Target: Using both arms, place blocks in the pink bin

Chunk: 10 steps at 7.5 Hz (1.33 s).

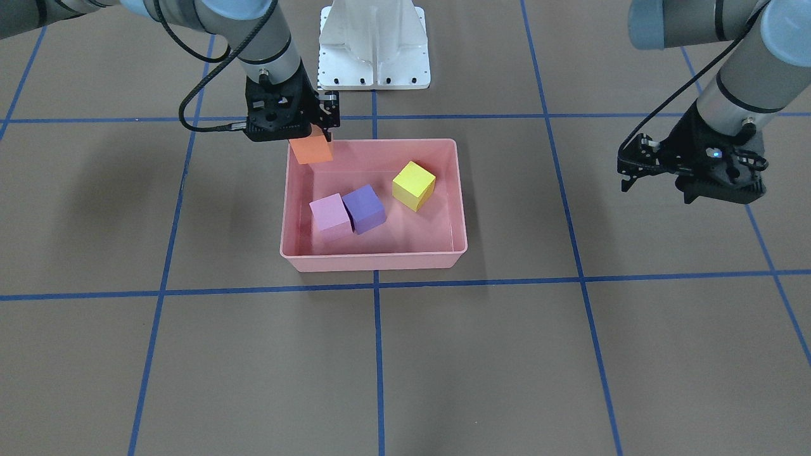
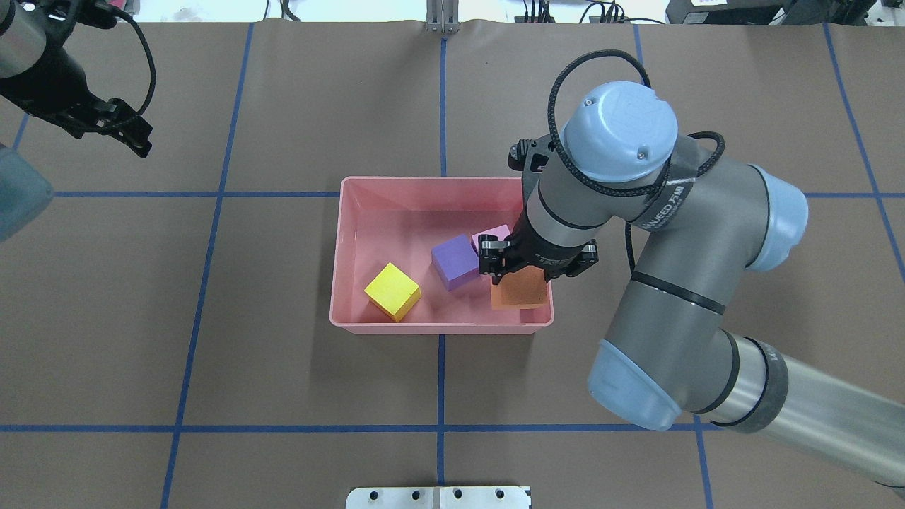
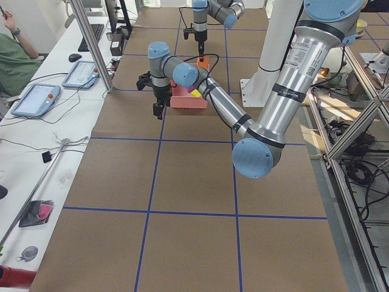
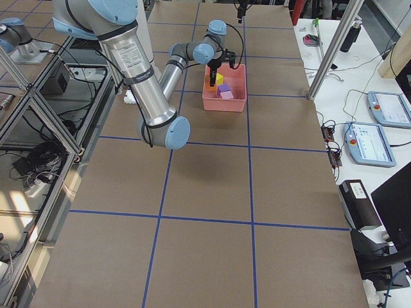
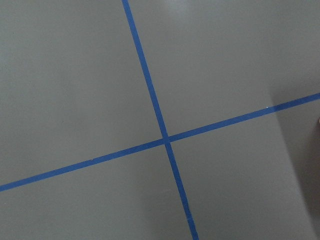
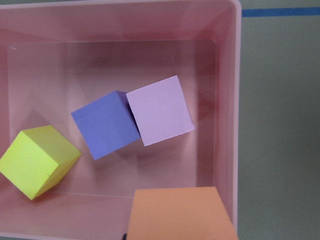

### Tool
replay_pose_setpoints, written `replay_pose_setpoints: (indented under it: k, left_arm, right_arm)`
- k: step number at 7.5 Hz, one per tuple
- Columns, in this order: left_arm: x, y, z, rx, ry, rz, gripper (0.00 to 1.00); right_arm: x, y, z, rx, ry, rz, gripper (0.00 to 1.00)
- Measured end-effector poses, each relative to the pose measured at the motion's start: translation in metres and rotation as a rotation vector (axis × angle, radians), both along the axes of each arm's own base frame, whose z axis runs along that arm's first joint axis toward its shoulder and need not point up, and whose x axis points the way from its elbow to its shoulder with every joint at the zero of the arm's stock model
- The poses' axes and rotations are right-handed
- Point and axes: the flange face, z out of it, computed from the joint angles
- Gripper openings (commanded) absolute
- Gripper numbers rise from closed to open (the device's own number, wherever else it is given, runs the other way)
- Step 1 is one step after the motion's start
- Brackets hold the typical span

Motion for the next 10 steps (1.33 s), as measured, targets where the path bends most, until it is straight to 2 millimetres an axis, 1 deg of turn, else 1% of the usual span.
replay_pose_setpoints:
  k: [1, 3, 4, 5, 6, 8, 9, 10]
  left_arm:
    - [-0.002, -0.002, 0.003, -0.003, -0.002, -0.004, 1.00]
    - [-0.002, -0.004, 0.008, -0.010, -0.005, -0.005, 1.00]
    - [-0.002, -0.004, 0.010, -0.013, -0.006, -0.005, 1.00]
    - [-0.002, -0.005, 0.011, -0.015, -0.007, -0.006, 1.00]
    - [-0.001, -0.005, 0.012, -0.016, -0.009, -0.006, 1.00]
    - [-0.002, -0.006, 0.012, -0.018, -0.010, -0.008, 1.00]
    - [-0.002, -0.006, 0.013, -0.020, -0.011, -0.008, 1.00]
    - [-0.002, -0.006, 0.014, -0.022, -0.012, -0.011, 1.00]
  right_arm:
    - [-0.010, -0.002, -0.007, -0.002, 0.002, 0.004, 0.00]
    - [-0.012, -0.012, -0.010, 0.011, 0.005, 0.021, 0.00]
    - [-0.015, -0.020, -0.008, 0.029, -0.003, 0.037, 0.68]
    - [-0.021, -0.027, -0.004, 0.041, -0.011, 0.047, 1.00]
    - [-0.023, -0.029, 0.000, 0.046, -0.017, 0.052, 1.00]
    - [-0.015, -0.028, 0.000, 0.050, -0.032, 0.057, 1.00]
    - [-0.006, -0.027, -0.002, 0.053, -0.040, 0.064, 1.00]
    - [0.008, -0.028, -0.003, 0.056, -0.043, 0.074, 1.00]
